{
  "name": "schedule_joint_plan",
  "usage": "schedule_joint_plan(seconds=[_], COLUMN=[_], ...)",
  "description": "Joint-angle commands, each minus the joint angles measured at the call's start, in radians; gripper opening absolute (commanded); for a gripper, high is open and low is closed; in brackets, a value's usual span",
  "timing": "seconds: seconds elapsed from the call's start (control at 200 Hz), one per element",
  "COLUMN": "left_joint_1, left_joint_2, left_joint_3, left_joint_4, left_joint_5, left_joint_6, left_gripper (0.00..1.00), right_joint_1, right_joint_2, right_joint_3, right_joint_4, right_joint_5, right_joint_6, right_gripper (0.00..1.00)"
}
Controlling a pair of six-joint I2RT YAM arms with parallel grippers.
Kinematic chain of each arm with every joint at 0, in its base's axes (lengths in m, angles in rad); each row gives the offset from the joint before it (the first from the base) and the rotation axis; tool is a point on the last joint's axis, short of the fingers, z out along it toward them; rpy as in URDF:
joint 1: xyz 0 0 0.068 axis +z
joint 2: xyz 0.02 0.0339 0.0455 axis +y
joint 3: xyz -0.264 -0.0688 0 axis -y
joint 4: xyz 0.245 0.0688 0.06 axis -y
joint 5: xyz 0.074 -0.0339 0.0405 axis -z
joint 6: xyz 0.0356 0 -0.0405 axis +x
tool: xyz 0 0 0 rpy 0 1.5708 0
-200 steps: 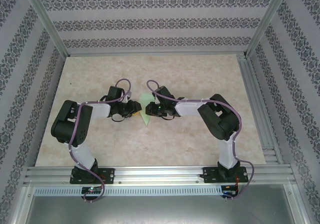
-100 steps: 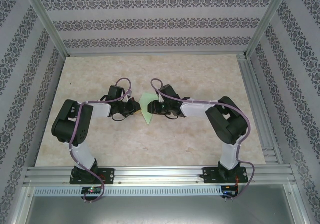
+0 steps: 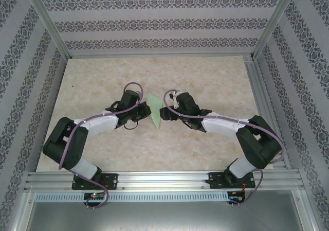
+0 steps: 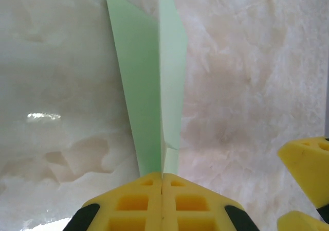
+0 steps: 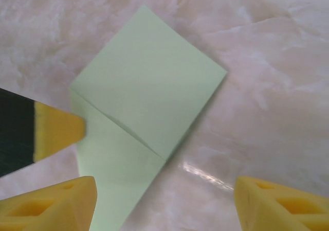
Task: Fold a paper plane with a square sheet of paper (pick it up from the middle)
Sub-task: Fold the wing for the fifth time at the center of the table.
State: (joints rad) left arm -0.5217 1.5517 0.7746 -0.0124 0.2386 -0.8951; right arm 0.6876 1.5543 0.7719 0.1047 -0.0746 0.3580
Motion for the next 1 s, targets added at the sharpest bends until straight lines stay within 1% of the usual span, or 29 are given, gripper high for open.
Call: schedule_joint_plan(seconds=[0.0,0.055,0.15,0.26,0.385,0.5,0.599,0.849,0.994], left_joint_1=[-0.035,-0.046,-0.058,-0.069,-0.073,-0.074,-0.074,-0.073,-0.073], left_joint_2=[-0.012,-0.002,0.024,0.045,0.045,0.038,0.033,0.027,0.026], left_joint_3=[-0.015,-0.007,0.010,0.031,0.048,0.057,0.063,0.066,0.071], left_joint_4=[-0.023,-0.032,-0.047,-0.071,-0.096,-0.113,-0.117,-0.109,-0.103], left_joint_5=[-0.129,-0.140,-0.145,-0.149,-0.157,-0.157,-0.147,-0.123,-0.106], left_joint_6=[-0.084,-0.091,-0.097,-0.106,-0.115,-0.120,-0.125,-0.149,-0.161], left_gripper=[0.04,0.04,0.04,0.04,0.04,0.04,0.04,0.04,0.06], right_joint_1=[0.023,0.051,0.116,0.155,0.203,0.219,0.235,0.236,0.236], right_joint_2=[-0.037,-0.043,-0.043,0.011,0.091,0.159,0.196,0.246,0.267], right_joint_3=[-0.049,-0.099,-0.175,-0.166,-0.150,-0.121,-0.114,-0.111,-0.114], right_joint_4=[0.080,0.157,0.303,0.340,0.407,0.432,0.458,0.516,0.536], right_joint_5=[0.052,0.058,0.086,0.094,0.139,0.153,0.169,0.176,0.176], right_joint_6=[-0.110,-0.160,-0.233,-0.257,-0.305,-0.339,-0.374,-0.394,-0.408], right_gripper=[0.71,0.68,0.68,0.65,0.59,0.52,0.50,0.42,0.38])
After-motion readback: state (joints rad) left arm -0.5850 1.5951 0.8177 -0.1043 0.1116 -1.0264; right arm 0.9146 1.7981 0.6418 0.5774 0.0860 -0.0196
